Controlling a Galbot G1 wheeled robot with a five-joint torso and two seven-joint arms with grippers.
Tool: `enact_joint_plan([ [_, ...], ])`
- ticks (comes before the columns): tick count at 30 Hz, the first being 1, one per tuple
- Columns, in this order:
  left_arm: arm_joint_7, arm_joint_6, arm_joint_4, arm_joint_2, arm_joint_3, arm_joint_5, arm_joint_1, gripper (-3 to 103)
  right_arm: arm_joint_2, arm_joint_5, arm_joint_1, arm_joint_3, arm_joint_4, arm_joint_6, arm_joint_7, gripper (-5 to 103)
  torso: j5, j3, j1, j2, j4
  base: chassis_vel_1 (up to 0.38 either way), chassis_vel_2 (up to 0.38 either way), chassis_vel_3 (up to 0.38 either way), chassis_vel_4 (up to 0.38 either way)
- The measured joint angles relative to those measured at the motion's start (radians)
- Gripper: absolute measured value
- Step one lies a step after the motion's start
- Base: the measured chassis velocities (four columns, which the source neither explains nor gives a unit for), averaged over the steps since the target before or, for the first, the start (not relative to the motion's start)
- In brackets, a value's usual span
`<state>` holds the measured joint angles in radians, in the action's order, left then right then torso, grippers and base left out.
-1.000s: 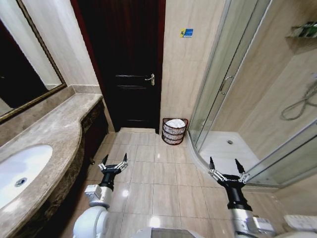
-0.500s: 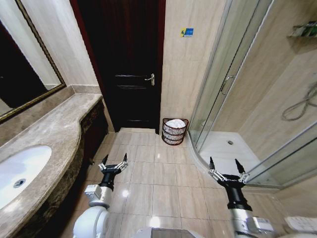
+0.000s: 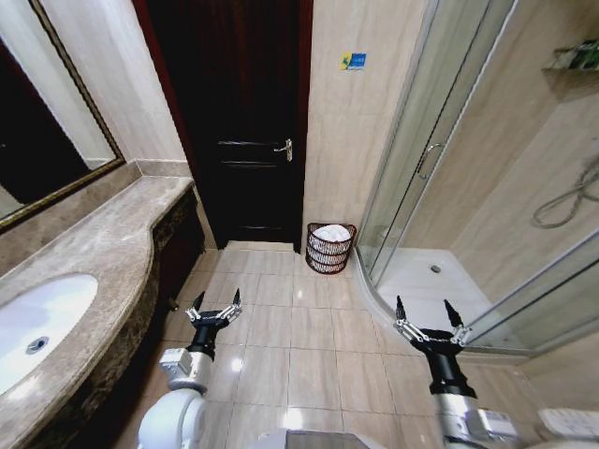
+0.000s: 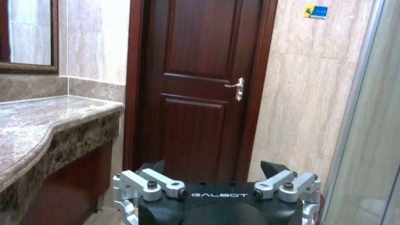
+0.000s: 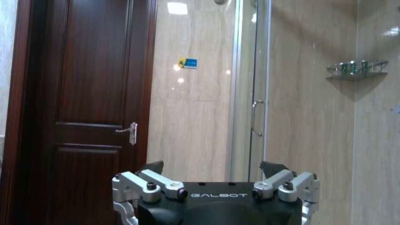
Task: Discard the used towel into the hamper.
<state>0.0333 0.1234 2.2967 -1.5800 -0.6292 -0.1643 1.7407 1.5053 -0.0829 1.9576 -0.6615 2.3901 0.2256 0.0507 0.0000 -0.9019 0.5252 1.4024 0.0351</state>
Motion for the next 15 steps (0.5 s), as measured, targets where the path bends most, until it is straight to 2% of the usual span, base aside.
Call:
enact_joint_plan([
  [15,0.000,0.000,0.000,0.000,0.000,0.000,0.000,100,0.000,0.000,0.000,0.000,0.000,0.000,0.000,100,0.0000,0.000,0.000,0.000,0.0000,0.000,0.000,0.000,0.000],
])
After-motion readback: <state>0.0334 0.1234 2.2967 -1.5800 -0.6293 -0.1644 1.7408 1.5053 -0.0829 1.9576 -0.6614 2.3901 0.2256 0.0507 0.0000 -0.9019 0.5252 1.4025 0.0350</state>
